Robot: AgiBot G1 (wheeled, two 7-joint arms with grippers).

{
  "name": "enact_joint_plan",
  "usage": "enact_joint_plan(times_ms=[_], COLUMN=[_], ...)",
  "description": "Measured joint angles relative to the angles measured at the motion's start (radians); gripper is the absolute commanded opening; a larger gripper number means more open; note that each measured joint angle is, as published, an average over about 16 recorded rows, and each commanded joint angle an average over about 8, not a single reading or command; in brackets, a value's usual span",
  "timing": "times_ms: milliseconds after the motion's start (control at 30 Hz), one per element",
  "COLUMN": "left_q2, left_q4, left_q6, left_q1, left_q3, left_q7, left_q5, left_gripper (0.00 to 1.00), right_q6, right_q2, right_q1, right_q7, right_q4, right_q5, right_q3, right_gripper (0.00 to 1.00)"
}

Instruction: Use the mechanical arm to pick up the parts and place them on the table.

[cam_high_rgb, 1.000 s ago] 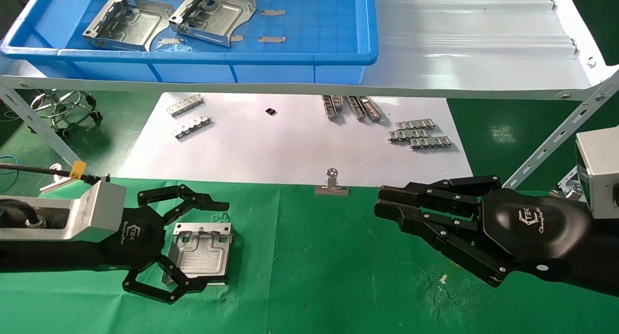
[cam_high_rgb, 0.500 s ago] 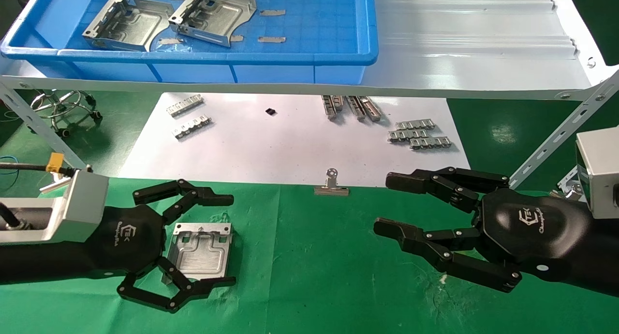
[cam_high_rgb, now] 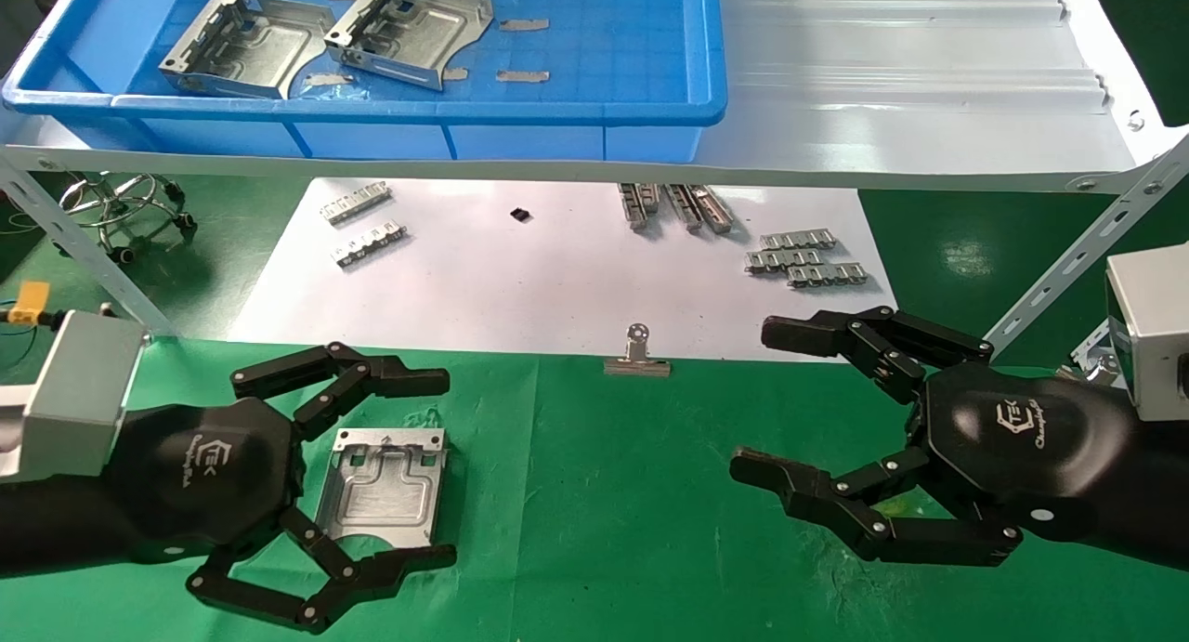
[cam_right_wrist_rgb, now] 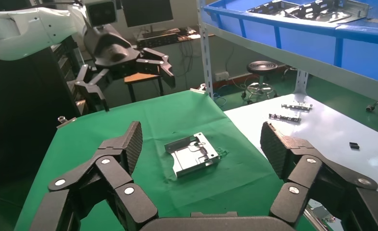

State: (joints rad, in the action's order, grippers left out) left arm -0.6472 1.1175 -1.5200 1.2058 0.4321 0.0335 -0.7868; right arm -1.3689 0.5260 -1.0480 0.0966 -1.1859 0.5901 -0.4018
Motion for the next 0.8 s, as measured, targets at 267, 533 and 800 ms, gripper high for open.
enact_joint_plan(times_ms=[267, 533, 800], left_q2=[0.02, 0.036, 0.041], left_q4=[0.094, 0.164, 0.185], left_q6=[0.014, 0.024, 0.027], left_q1=[-0.074, -0.129, -0.146], left_q3=[-0.086, -0.15, -0.169], left_q7=[0.087, 0.148, 0.164], left_q5=[0.032, 0.056, 0.064], left_gripper=[1.0, 1.0, 1.0], right_q6=[0.0, 0.0, 0.0], right_q2=[0.0, 0.0, 0.0], right_q1=[0.0, 0.0, 0.0], right_q7=[0.0, 0.0, 0.0], right_q4=[0.0, 0.0, 0.0], right_q5=[0.0, 0.0, 0.0], right_q3=[0.0, 0.0, 0.0], right_gripper=[1.0, 1.0, 1.0])
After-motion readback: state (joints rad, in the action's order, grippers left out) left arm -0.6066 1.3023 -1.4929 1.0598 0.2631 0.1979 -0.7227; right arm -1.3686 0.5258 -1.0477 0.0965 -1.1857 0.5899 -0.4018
